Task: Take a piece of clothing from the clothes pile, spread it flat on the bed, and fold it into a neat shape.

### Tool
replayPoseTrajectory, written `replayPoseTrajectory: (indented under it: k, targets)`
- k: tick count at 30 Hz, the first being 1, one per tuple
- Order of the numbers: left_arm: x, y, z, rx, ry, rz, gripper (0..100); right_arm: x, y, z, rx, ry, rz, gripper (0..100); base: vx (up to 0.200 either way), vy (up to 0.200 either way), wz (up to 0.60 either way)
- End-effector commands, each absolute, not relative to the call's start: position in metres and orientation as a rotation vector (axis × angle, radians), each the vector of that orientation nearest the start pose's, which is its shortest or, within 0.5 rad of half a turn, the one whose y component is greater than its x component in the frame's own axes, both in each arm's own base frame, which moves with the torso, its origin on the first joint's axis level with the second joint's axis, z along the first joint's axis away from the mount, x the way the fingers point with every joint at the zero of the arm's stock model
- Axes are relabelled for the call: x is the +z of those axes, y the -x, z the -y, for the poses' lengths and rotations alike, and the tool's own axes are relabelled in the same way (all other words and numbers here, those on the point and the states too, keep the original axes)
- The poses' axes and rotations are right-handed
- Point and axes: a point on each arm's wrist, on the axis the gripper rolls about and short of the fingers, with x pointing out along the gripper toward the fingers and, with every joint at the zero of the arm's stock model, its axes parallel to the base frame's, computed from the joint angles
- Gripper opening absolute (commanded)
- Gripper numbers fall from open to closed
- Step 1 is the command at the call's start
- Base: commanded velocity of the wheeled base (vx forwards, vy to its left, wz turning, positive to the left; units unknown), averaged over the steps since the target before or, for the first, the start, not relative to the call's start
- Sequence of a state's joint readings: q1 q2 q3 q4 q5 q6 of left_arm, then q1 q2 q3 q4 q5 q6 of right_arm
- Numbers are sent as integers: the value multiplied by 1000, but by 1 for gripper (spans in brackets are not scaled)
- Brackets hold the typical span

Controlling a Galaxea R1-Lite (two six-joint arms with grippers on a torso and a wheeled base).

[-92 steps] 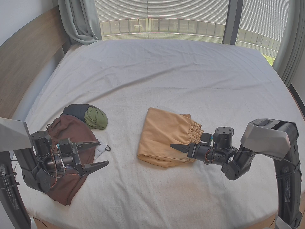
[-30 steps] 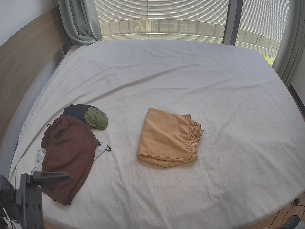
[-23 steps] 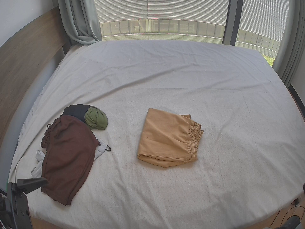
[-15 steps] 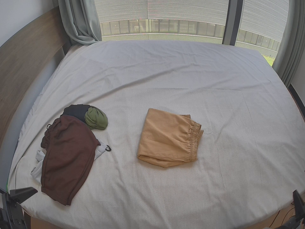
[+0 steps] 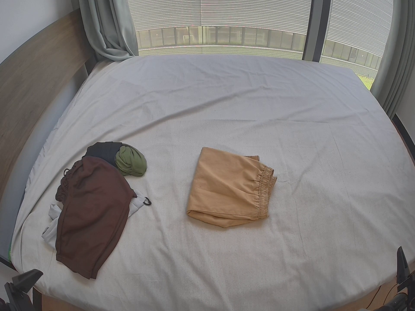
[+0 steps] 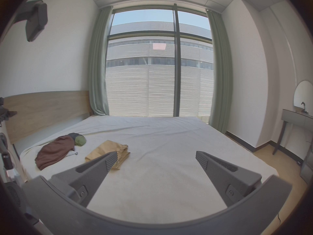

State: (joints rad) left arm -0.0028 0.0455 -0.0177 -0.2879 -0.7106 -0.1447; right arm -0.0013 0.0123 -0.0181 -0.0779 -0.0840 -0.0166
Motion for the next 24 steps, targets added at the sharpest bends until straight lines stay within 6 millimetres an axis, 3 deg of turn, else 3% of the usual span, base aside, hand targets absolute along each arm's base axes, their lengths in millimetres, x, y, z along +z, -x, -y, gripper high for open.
replayPoseTrajectory:
  k: [1,8,12,15,20,24]
  targets:
    - [96,29,14,-643,-36,188,100,83,23,2,-106,4,75,100,0,0,0]
    - [88,25,10,-438,-196,154,100,83,23,2,-101,-20,76,100,0,0,0]
    - [83,24,7,-284,-181,99,100,83,23,2,-101,-20,76,100,0,0,0]
    - [84,24,6,-254,-169,95,100,83,23,2,-101,-19,76,100,0,0,0]
    - [83,23,4,-157,5,71,100,83,23,2,-102,-13,76,100,0,0,0]
    - [83,23,3,-103,16,73,100,83,23,2,-104,3,73,100,0,0,0]
